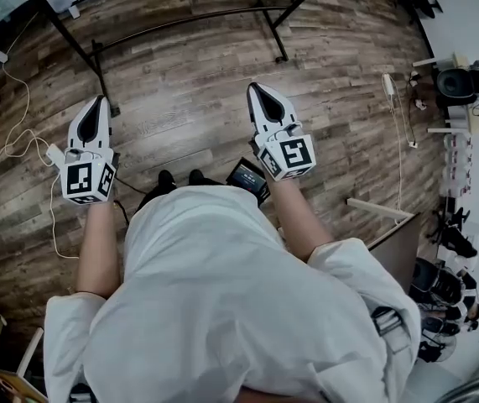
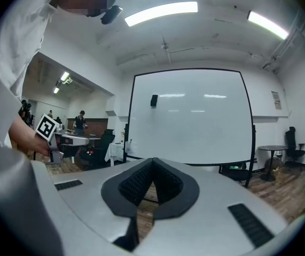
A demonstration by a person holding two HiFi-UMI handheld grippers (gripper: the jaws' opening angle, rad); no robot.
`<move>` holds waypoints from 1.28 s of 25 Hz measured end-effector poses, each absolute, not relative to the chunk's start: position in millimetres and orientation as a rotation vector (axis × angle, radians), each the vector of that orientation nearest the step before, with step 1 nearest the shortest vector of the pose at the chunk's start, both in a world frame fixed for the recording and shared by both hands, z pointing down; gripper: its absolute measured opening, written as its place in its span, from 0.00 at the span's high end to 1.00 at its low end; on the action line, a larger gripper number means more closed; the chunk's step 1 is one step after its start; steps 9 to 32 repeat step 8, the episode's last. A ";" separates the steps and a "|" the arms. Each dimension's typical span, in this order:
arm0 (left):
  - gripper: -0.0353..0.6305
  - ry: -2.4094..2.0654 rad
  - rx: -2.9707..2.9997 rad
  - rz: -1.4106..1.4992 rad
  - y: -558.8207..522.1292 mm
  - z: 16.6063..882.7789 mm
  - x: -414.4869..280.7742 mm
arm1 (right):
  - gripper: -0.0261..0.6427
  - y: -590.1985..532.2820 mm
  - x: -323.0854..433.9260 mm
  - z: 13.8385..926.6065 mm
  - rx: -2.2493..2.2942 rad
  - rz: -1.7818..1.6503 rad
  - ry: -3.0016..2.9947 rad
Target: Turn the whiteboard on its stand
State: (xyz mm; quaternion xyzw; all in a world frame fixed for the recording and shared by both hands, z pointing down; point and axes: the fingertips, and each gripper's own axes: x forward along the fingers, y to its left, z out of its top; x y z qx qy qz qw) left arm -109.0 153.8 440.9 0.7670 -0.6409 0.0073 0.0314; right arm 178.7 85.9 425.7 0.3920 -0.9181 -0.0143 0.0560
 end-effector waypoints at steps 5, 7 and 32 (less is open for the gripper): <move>0.94 -1.964 2.363 0.042 150.3 442.3 -90.8 | 0.97 81.9 188.1 419.3 1.154 -0.050 -2.809; 0.94 -1.963 2.344 0.054 149.0 447.8 -84.0 | 0.97 82.1 195.2 420.7 1.128 -0.052 -2.812; 0.94 -1.962 2.335 0.059 148.6 450.4 -79.9 | 0.97 82.2 199.3 422.0 1.115 -0.053 -2.812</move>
